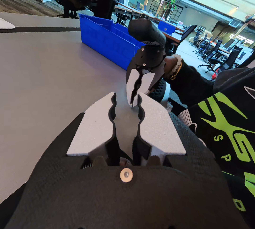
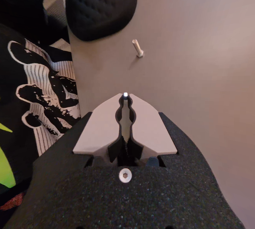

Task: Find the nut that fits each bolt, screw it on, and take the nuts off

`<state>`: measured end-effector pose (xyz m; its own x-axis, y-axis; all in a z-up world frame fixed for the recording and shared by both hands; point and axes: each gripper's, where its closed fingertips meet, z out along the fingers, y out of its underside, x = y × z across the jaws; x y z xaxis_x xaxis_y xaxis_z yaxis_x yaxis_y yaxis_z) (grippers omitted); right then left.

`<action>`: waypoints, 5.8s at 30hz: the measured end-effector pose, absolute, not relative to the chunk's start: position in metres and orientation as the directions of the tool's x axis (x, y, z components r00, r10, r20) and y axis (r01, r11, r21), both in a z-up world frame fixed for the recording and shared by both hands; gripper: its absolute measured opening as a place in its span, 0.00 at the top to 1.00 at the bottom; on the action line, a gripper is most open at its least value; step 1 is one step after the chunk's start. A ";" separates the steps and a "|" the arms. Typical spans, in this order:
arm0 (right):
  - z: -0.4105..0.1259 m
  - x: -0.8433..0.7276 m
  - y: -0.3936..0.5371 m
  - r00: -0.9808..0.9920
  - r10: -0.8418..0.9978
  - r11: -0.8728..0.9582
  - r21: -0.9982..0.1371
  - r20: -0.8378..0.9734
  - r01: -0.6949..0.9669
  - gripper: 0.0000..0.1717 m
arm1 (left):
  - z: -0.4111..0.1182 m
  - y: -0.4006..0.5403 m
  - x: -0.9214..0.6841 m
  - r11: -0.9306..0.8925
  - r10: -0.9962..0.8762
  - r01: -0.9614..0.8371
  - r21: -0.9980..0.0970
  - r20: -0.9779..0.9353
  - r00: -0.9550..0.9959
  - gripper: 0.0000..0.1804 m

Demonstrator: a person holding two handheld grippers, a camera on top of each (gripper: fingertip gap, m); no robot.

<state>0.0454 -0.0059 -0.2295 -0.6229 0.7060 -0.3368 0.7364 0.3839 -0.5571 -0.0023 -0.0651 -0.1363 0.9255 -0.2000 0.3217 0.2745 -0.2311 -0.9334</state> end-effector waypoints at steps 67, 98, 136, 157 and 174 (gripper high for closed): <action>-0.206 0.054 0.002 -0.764 0.645 0.570 -0.664 -0.002 0.483 0.90 | -0.144 -0.047 0.003 -0.172 -0.066 -0.046 -0.984 -0.035 0.997 0.95; -0.226 0.032 0.037 -0.798 0.600 0.723 -0.470 0.063 0.506 0.88 | -0.148 -0.047 0.006 -0.182 -0.112 -0.042 -0.982 -0.022 0.993 0.94; -0.067 0.057 -0.041 -0.979 0.121 0.735 -0.678 0.162 -0.022 0.94 | -0.119 -0.048 0.074 -0.094 -0.704 0.151 -0.984 0.174 0.689 0.95; -0.093 0.064 -0.056 -0.992 -0.109 0.872 -0.474 0.058 -0.123 0.94 | -0.132 -0.048 0.085 -0.167 -0.743 0.089 -0.982 0.185 0.643 0.95; -0.099 0.040 -0.034 -0.965 0.255 0.897 -0.388 0.065 0.211 0.94 | -0.139 -0.020 0.049 -0.161 -0.329 0.016 -0.987 0.069 0.942 0.95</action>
